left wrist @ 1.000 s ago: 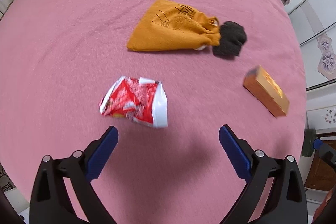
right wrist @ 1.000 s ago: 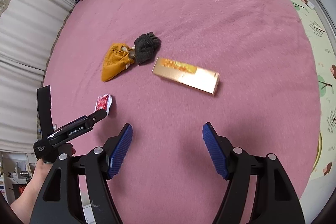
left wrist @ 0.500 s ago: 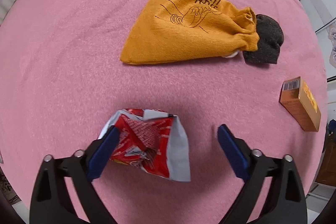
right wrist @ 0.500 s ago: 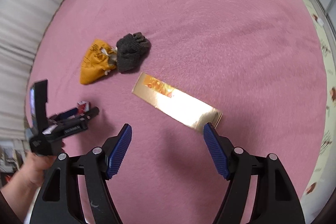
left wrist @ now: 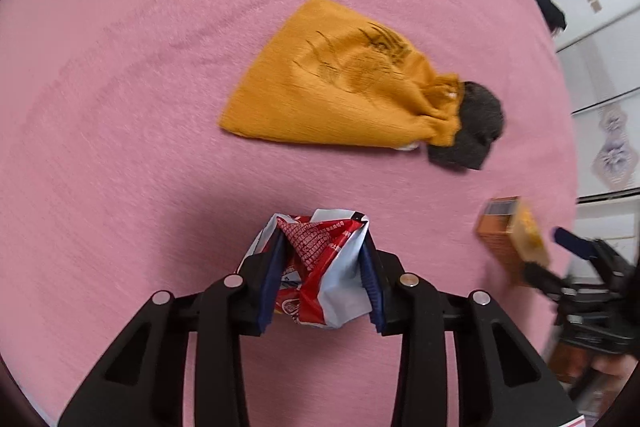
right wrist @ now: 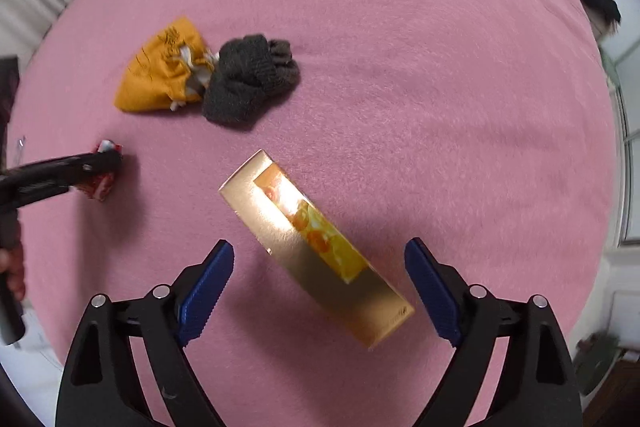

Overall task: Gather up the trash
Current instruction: 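Grasp the red wrapper with the left tool while the right tool grasps the tan box, then carry the wrapper and tan box to the yellow bin and open both tools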

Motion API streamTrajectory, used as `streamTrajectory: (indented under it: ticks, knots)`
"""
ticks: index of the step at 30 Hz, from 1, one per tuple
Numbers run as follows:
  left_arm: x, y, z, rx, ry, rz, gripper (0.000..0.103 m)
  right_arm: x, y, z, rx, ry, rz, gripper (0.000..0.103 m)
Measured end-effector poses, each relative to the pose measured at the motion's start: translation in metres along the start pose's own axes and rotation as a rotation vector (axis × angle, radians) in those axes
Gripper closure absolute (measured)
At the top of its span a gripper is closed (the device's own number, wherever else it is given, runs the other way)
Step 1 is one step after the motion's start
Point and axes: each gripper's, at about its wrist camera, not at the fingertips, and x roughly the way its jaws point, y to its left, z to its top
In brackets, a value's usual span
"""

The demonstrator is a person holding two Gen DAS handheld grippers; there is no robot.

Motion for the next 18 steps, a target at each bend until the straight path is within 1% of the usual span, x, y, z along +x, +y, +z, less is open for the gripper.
streamTrajectory:
  ticks: [1,2,3,4,5,7,8,11,13,15,18]
  knots:
    - [0.001,-0.001,-0.002,-0.011,0.008,-0.017,0.067,0.004,0.0,0.001,-0.002,0.013,0.003,0.022]
    - [0.002,-0.003,-0.004,-0.017,0.016,-0.032,0.068,0.01,0.001,0.003,0.002,0.029,0.002,0.028]
    - [0.0,-0.009,-0.011,-0.016,0.019,-0.039,0.068,0.014,0.001,0.004,0.012,0.039,0.009,0.031]
    - [0.001,-0.011,-0.012,-0.013,0.024,-0.044,0.068,0.018,0.0,0.004,0.023,0.046,0.023,0.036]
    - [-0.001,-0.013,-0.011,-0.013,0.027,-0.05,0.068,0.023,-0.002,0.003,0.044,0.059,0.032,0.049]
    - [0.003,-0.017,-0.013,-0.018,0.038,-0.072,0.069,0.029,-0.009,-0.001,0.107,0.08,0.069,0.058]
    - [0.002,-0.022,-0.011,-0.018,0.041,-0.083,0.07,0.029,-0.013,-0.004,0.15,0.074,0.095,0.059]
    - [0.002,-0.035,-0.02,-0.005,0.051,-0.122,0.071,0.021,-0.029,-0.021,0.305,0.047,0.179,0.061]
    - [0.001,-0.051,-0.028,0.008,0.06,-0.143,0.072,0.011,-0.04,-0.041,0.435,0.026,0.265,0.062]
    - [0.0,-0.07,-0.034,0.025,0.067,-0.159,0.072,0.0,-0.046,-0.061,0.513,0.007,0.322,0.062]
    - [-0.004,-0.091,-0.047,0.054,0.086,-0.182,0.072,-0.019,-0.049,-0.094,0.58,-0.022,0.368,0.062]
